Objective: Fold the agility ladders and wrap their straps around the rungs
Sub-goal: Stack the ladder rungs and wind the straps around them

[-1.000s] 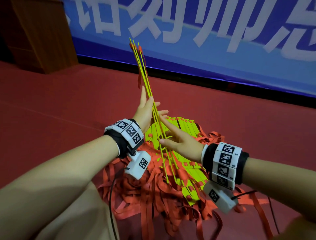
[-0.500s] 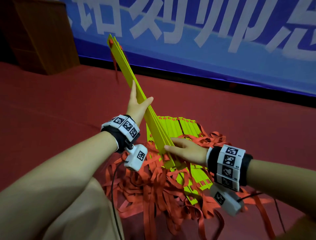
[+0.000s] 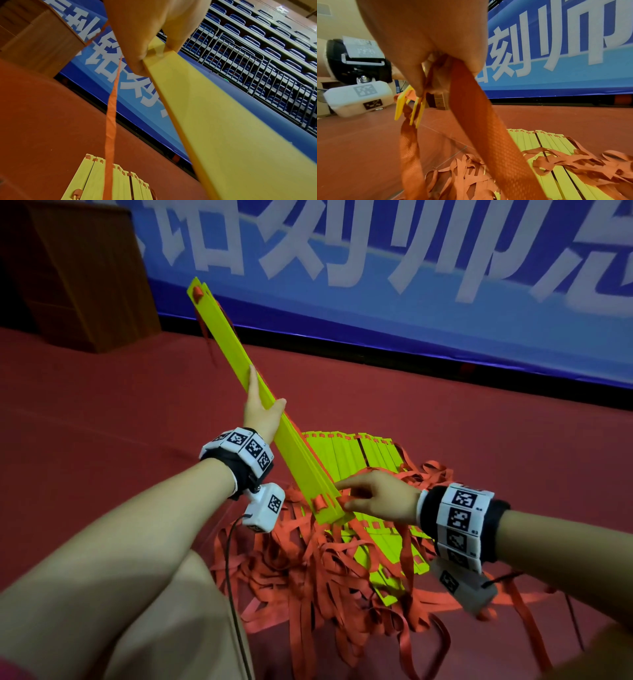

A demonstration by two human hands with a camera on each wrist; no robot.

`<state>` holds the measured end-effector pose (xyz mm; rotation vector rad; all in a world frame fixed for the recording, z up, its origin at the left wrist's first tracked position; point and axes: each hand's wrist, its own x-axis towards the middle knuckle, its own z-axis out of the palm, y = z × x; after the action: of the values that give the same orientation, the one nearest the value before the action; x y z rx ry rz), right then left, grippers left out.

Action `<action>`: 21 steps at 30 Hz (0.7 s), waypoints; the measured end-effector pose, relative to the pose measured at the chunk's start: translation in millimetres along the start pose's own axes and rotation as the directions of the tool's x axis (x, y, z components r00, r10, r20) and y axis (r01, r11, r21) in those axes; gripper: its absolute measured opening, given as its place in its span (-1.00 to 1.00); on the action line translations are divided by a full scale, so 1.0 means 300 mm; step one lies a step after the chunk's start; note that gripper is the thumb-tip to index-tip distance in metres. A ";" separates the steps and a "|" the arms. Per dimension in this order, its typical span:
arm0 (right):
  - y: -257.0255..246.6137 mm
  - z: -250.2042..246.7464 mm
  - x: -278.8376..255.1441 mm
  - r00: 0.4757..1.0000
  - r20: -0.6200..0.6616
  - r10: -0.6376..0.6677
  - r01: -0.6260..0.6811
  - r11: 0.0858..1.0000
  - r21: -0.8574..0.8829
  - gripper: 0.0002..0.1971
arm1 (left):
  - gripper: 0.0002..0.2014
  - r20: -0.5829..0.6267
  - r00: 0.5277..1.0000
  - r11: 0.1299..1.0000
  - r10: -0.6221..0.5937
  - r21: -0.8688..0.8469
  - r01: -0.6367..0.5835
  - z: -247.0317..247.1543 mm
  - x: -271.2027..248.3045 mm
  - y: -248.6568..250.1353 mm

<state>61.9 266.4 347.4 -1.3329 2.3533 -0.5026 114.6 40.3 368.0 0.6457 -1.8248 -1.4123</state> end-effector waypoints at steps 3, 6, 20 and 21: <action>0.012 0.001 0.007 0.999 -0.034 0.016 -0.017 1.000 -0.017 -0.58 | -0.21 0.011 1.000 1.000 -0.001 0.011 0.001 0.016 -0.005 0.000; 0.027 -0.001 0.011 0.999 -0.039 0.031 -0.034 0.997 -0.073 -0.60 | -0.21 0.014 1.000 1.000 0.007 0.013 -0.007 0.029 -0.015 0.000; 0.083 -0.086 -0.022 0.997 -0.070 -0.008 0.004 0.998 -0.067 -0.46 | -0.10 0.246 0.965 0.990 0.086 0.088 -0.111 0.037 -0.063 0.017; 0.094 -0.107 -0.014 0.990 -0.141 0.008 -0.015 0.999 -0.045 -0.46 | -0.07 0.289 0.953 0.991 0.087 0.076 -0.114 0.045 -0.070 0.016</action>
<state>27.6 287.4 362.0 -1.3436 2.4993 -0.5598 116.9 65.5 365.8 0.4015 -2.1265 -1.4175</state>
